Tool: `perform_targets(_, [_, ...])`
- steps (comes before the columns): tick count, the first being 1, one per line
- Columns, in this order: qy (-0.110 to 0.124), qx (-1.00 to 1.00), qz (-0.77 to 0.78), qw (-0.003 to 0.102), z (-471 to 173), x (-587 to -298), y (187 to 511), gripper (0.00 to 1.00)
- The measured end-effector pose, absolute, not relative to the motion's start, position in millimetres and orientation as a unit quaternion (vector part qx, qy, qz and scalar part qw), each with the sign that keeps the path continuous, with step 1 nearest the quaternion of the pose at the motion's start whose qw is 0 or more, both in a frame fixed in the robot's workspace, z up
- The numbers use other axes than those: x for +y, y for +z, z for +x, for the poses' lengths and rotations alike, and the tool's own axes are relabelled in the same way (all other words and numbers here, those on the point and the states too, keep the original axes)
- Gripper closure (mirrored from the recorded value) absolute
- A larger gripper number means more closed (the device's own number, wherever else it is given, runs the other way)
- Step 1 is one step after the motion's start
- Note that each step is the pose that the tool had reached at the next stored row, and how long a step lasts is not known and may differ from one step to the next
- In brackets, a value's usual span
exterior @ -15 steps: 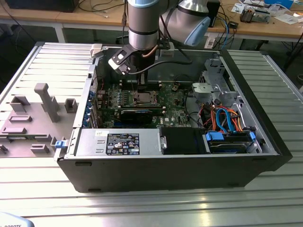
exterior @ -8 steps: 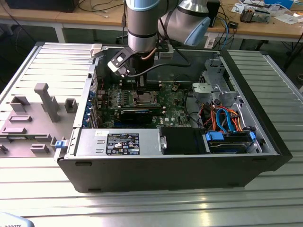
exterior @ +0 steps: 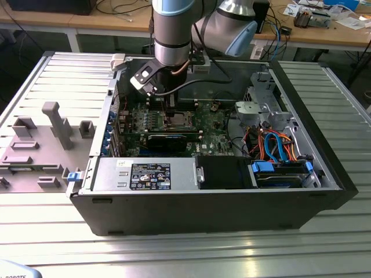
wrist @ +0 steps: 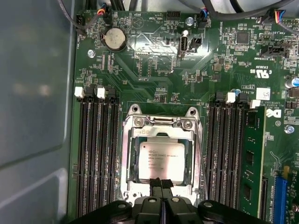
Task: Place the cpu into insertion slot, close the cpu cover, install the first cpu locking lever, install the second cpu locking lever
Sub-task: 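Close the cpu cover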
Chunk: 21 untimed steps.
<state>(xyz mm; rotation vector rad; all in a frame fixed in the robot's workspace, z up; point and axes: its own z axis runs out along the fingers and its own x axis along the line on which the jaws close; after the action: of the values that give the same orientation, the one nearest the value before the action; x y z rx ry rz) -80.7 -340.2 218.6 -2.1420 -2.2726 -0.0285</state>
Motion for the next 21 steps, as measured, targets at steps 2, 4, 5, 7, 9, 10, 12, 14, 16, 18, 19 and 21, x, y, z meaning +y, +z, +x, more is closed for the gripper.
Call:
perform_targets(2, [-0.009,-0.729,-0.685,0.010,-80.9,-340.2,215.3,0.89])
perform_targets(4, [-0.009,-0.729,-0.684,0.010,-81.0,-340.2,212.5,0.89])
perform_targets(5, [-0.008,-0.729,-0.684,0.010,-81.1,-340.3,211.5,0.89])
perform_targets(7, [-0.008,-0.730,-0.684,0.010,-81.3,-340.3,210.0,0.89])
perform_targets(9, [-0.007,-0.730,-0.684,0.012,-81.3,-340.2,207.3,0.89])
perform_targets(10, [-0.006,-0.730,-0.684,0.012,-81.4,-340.3,206.5,0.89])
perform_targets(12, [-0.006,-0.730,-0.684,0.012,-81.5,-340.4,206.3,0.89])
perform_targets(14, [-0.006,-0.730,-0.684,0.013,-81.4,-340.2,206.7,0.89])
perform_targets(16, [-0.006,-0.730,-0.684,0.013,-81.8,-340.2,211.0,0.89])
perform_targets(18, [-0.006,-0.730,-0.684,0.013,-82.7,-340.2,210.9,0.89])
perform_targets(19, [-0.006,-0.730,-0.684,0.012,-83.0,-340.3,210.3,0.89])
perform_targets(21, [-0.006,-0.730,-0.684,0.013,-83.2,-340.3,208.0,0.89])
